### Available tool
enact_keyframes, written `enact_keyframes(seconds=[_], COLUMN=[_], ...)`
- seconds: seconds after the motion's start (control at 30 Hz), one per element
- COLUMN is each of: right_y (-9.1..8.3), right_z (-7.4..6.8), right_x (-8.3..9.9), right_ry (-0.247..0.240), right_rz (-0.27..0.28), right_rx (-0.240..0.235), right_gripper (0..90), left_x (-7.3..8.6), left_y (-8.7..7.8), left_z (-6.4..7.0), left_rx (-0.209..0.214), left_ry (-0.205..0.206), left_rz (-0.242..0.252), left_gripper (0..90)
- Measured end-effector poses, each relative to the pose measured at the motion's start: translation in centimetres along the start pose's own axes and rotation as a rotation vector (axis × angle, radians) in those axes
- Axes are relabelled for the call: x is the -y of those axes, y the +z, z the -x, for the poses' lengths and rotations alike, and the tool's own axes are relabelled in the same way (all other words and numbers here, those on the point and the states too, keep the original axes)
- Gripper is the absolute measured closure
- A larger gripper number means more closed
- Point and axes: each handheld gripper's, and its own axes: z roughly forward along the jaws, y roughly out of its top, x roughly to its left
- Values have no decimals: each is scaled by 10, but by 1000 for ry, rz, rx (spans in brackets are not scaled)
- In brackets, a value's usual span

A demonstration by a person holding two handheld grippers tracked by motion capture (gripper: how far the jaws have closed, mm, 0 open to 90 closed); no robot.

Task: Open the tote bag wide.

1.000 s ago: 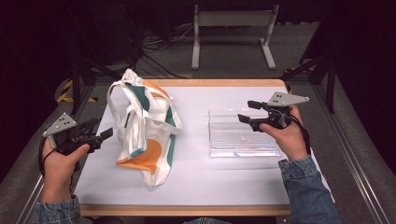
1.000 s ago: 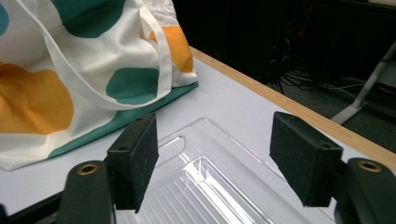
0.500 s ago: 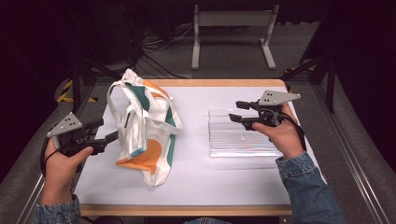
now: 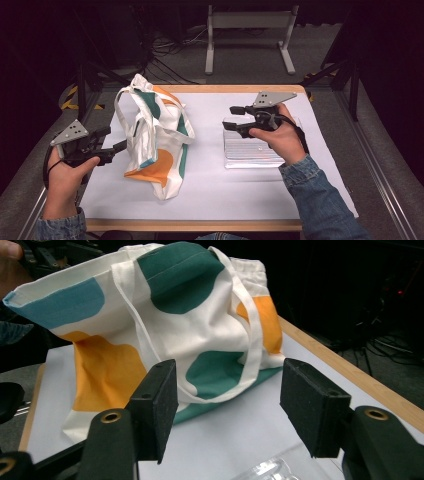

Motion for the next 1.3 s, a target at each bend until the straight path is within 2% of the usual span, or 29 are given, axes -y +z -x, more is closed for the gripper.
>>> enact_keyframes(seconds=[0.23, 0.33, 0.43, 0.63, 0.77, 0.93, 1.07, 1.3], right_y=[25, 34, 44, 62, 73, 94, 106, 122], right_z=[-10, -14, -17, -22, -26, -30, -34, -36], right_x=[-10, -12, -14, -17, -17, -15, -14, -11], right_ry=[-4, -9, -20, -48, -63, -61, -73, -89], right_rz=[-8, -12, -15, 15, -1, -43, -54, -85], right_rx=[-59, -82, -106, -168, -168, -193, -207, -228], right_gripper=[416, 417, 421, 446, 447, 450, 467, 605], left_x=[0, 0, 0, 0, -1, -1, -1, -2], left_y=[-1, 0, 0, 2, 3, 5, 6, 9], left_z=[-1, -1, 1, 1, 2, 3, 3, 4], left_rx=[10, 12, 31, 39, 39, 49, 53, 61], left_ry=[-5, 3, 15, 21, 22, 24, 25, 32], left_rz=[25, 29, 41, 38, 34, 37, 49, 48], left_gripper=[216, 219, 227, 230, 236, 236, 233, 230])
